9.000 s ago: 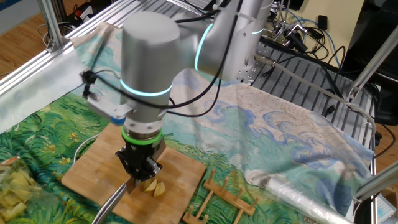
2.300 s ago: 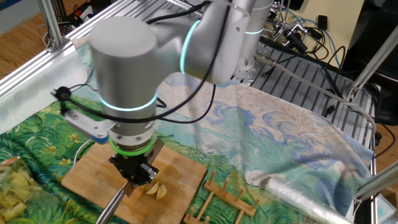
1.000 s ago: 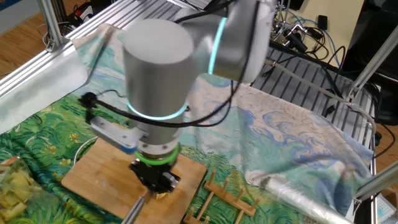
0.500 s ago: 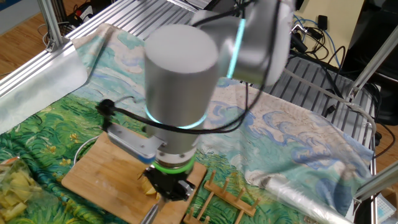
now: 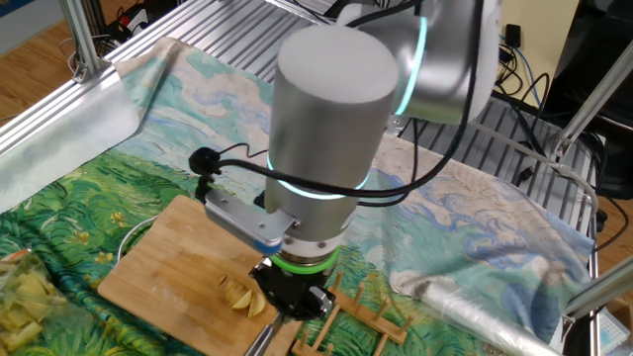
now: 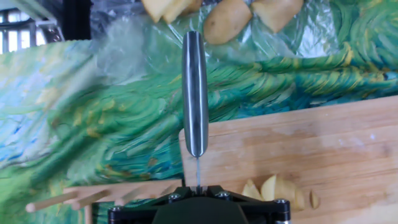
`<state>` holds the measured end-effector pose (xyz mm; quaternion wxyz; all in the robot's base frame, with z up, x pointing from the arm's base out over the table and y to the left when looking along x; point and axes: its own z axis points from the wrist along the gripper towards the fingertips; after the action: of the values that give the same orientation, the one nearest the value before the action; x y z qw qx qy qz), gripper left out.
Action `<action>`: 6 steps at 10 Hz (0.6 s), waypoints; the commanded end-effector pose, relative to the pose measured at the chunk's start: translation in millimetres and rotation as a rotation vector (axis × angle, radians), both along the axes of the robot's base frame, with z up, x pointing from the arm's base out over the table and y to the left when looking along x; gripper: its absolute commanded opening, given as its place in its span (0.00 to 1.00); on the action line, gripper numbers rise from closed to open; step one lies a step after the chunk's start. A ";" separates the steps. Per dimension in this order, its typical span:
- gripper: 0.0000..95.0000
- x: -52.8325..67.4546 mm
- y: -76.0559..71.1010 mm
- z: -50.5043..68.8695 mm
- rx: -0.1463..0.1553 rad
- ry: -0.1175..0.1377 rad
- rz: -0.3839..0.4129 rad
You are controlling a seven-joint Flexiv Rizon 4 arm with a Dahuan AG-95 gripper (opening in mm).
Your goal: Chop the potatoes
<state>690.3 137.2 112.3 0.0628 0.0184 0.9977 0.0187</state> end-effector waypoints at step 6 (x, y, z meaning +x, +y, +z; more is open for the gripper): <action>0.00 -2.3 18.3 11.1 -0.002 -0.025 -0.005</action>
<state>690.7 156.8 122.3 0.0758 0.0216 0.9967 0.0183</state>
